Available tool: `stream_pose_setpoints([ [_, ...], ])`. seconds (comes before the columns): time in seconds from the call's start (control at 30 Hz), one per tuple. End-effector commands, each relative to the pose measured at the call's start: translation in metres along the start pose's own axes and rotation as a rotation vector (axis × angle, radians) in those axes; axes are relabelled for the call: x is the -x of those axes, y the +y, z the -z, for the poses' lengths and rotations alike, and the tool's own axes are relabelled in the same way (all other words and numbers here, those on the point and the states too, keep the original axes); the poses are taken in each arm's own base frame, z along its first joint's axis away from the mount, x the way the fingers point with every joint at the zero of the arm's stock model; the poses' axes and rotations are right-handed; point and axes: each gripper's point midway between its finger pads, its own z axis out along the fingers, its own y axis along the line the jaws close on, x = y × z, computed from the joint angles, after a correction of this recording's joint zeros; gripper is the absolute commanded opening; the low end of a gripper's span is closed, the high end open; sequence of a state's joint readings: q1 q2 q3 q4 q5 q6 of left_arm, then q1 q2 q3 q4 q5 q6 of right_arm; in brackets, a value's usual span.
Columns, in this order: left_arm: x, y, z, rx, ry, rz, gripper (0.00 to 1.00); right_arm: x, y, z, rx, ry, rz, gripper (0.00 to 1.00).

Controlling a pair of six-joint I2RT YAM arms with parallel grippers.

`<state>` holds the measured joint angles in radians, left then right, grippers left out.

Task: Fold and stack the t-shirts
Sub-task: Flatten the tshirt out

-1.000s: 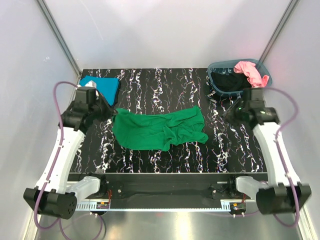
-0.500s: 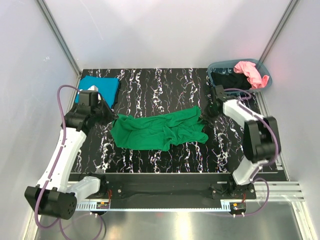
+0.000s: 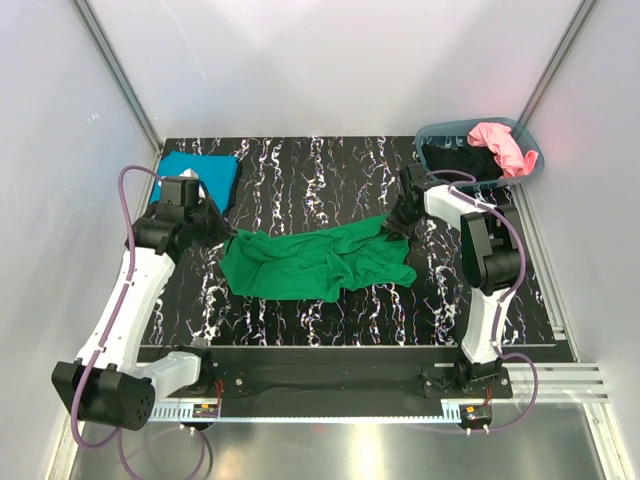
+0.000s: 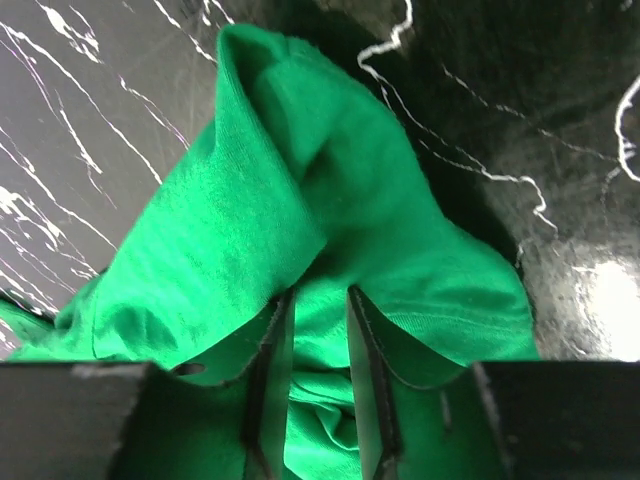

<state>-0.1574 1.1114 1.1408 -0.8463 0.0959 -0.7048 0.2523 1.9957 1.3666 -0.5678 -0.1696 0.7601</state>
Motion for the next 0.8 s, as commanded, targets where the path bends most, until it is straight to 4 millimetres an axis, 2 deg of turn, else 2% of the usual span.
stream_pose_setpoints([
  [0.0,0.015,-0.01,0.004,-0.019,-0.043,-0.008,0.0,0.018,0.022,0.005,0.056,-0.047,-0.004,0.35],
  [0.37,0.016,-0.011,-0.003,-0.022,-0.033,-0.012,0.0,0.027,0.035,0.012,0.084,-0.078,-0.019,0.37],
  [0.53,0.017,-0.013,-0.005,-0.03,-0.03,-0.014,0.0,0.025,0.037,0.005,0.071,-0.062,-0.019,0.39],
  [0.77,0.015,-0.014,-0.007,-0.035,-0.022,-0.012,0.0,0.021,0.043,0.009,0.077,-0.063,-0.011,0.41],
])
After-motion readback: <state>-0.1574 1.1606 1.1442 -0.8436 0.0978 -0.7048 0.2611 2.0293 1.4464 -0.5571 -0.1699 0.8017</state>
